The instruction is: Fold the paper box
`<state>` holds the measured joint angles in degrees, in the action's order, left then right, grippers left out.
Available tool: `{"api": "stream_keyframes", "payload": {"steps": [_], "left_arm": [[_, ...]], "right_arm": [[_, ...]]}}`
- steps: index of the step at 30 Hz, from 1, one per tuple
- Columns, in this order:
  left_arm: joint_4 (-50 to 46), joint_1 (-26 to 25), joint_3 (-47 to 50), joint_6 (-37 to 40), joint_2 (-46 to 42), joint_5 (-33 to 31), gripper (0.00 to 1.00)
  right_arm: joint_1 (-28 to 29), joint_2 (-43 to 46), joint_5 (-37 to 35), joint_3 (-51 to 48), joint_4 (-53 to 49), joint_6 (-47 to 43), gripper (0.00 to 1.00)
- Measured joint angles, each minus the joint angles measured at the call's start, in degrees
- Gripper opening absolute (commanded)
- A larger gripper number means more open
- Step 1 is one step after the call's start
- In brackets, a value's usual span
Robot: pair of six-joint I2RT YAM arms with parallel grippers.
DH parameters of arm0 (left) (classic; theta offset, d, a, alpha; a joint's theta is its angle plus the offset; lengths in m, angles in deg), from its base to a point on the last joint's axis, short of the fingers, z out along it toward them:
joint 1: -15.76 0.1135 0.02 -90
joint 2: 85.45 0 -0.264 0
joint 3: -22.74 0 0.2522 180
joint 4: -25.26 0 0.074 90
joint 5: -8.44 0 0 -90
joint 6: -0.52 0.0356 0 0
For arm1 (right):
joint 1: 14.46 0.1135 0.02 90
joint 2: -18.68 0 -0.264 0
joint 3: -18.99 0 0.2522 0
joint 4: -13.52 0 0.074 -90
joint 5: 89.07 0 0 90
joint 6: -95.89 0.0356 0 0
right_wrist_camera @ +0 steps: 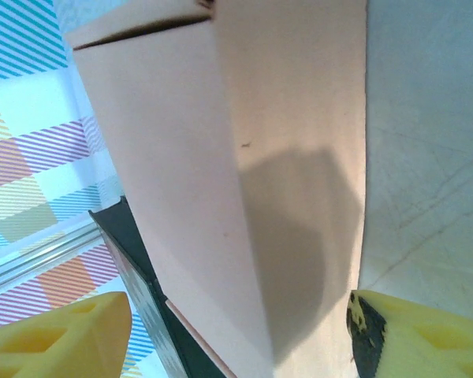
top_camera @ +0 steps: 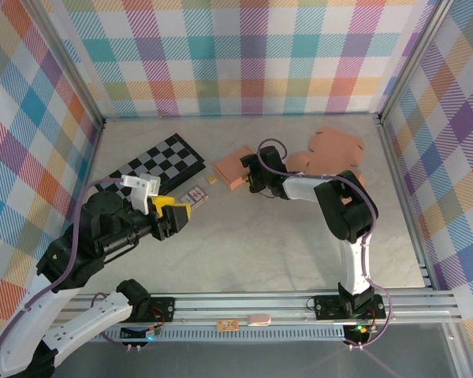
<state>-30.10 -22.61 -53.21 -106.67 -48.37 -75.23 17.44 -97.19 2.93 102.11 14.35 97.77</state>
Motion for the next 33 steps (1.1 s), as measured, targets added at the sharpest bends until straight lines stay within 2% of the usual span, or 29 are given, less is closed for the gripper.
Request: {"api": "stream_keyframes", "payload": {"steps": [6,11,14,20,24,27,29,33], "left_arm": [[0.00,0.00,0.00,-0.31,0.20,0.00,0.66],[0.72,0.00,-0.11,-1.55,1.40,-0.04,0.68],[1.57,0.00,-1.75,-2.32,4.42,0.13,0.69],[6.05,0.00,-4.07,-5.05,14.97,4.39,0.69],[9.75,-0.02,-3.82,-8.52,23.85,8.70,0.62],[12.55,-0.33,-3.10,-11.28,29.83,10.71,0.56],[14.21,-0.81,-2.78,-12.87,33.29,11.47,0.54],[17.90,-2.10,-2.80,-15.08,39.41,12.57,0.52]], "right_arm": [[-0.09,6.10,-2.23,4.00,-14.97,-0.92,0.71],[-1.99,14.78,-5.09,10.95,-28.72,-8.31,0.69],[-6.34,20.57,-5.09,15.82,-36.59,-14.99,0.67],[-22.03,28.44,-3.52,18.43,-52.87,-29.73,0.65],[-32.13,30.32,-1.27,12.72,-60.83,-37.40,0.63],[-37.90,30.34,1.46,5.95,-62.93,-39.78,0.64],[-41.42,30.82,3.58,0.37,-61.66,-39.89,0.64],[-48.85,36.06,7.91,-15.08,-52.74,-35.50,0.65]]}}
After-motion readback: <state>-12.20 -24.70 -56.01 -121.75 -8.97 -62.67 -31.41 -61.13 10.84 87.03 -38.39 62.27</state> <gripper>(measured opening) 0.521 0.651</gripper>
